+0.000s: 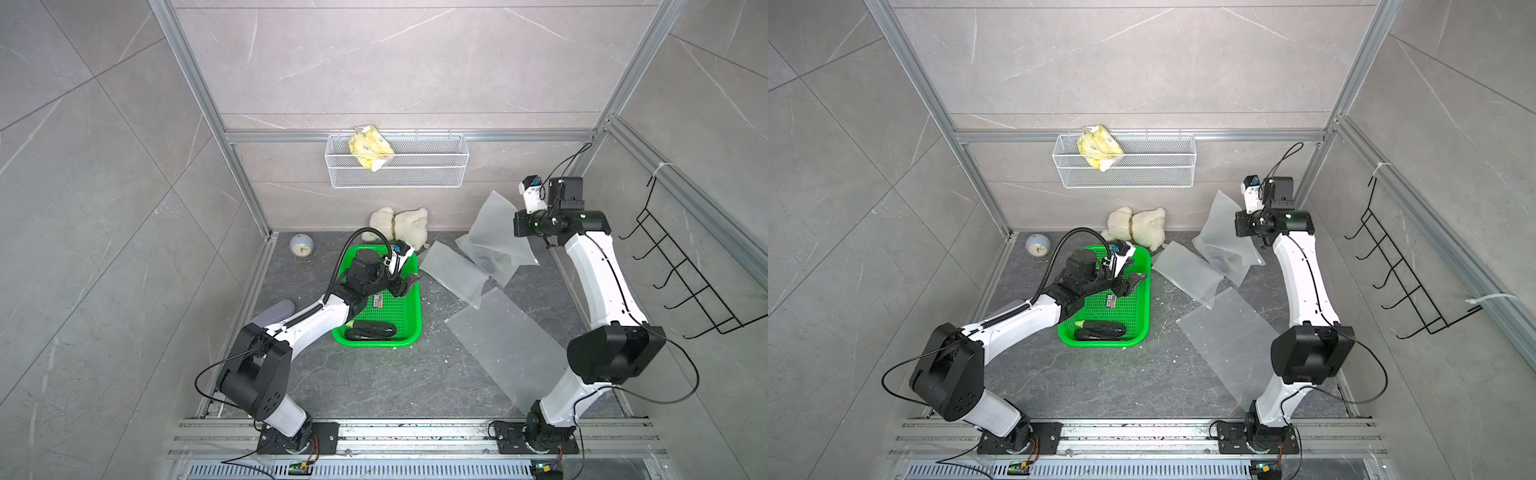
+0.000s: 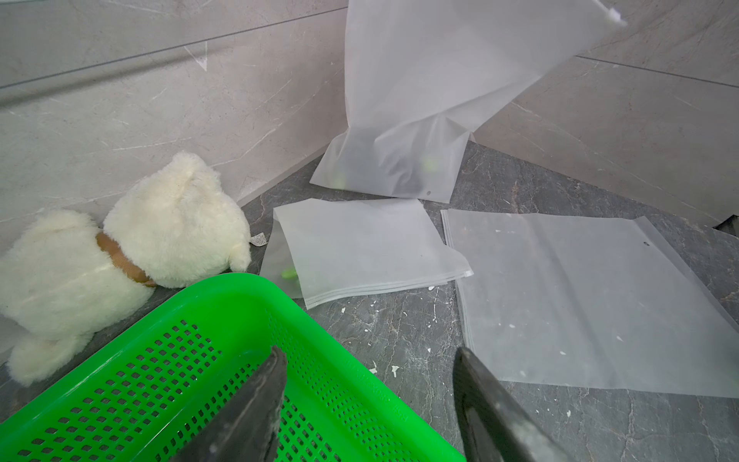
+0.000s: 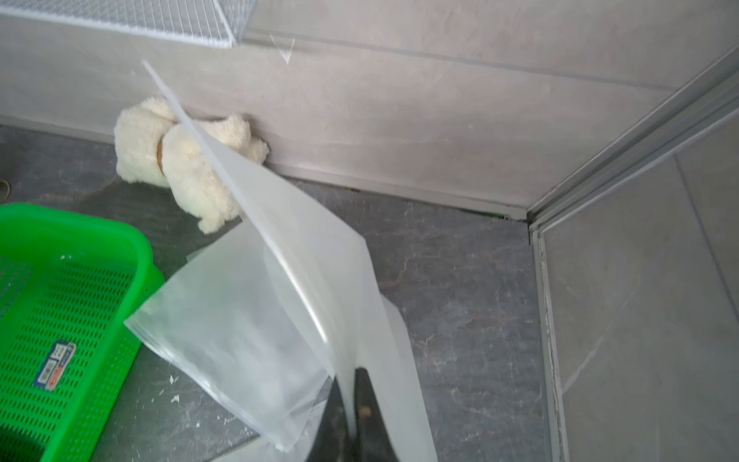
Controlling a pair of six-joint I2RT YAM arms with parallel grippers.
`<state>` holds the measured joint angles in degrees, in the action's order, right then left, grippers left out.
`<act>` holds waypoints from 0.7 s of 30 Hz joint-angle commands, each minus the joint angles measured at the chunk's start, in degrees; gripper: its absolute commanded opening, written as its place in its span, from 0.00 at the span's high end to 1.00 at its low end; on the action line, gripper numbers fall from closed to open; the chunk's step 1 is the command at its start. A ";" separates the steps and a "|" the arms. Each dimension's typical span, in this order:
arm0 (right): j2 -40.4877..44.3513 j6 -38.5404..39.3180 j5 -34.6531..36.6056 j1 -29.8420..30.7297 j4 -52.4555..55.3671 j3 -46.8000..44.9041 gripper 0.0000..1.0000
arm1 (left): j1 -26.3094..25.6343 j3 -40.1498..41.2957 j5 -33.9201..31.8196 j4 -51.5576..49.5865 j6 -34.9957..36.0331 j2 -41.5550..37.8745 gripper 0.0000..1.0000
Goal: Place the eggplant in a zip-top bag and seal the zipper
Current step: Place the zipper food storage bag at the center of the board.
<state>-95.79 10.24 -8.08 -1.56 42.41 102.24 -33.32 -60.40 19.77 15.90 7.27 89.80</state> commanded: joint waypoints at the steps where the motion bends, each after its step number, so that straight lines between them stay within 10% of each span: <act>1: 7.86 1.61 0.83 0.42 -14.87 -13.88 1.00 | 0.29 -1.29 1.58 2.01 -0.96 -1.78 0.33; 9: 13.71 8.86 4.55 0.60 -41.44 -39.38 1.00 | 0.30 -1.31 1.55 0.74 -1.58 -2.11 0.33; 21: 4.75 14.53 8.49 0.60 -40.40 -39.39 1.00 | 0.27 -2.00 1.19 -0.16 -2.30 -1.03 0.34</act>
<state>-89.84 24.05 -2.02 -1.19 2.28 61.80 -33.32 -60.40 19.99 15.00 5.91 89.80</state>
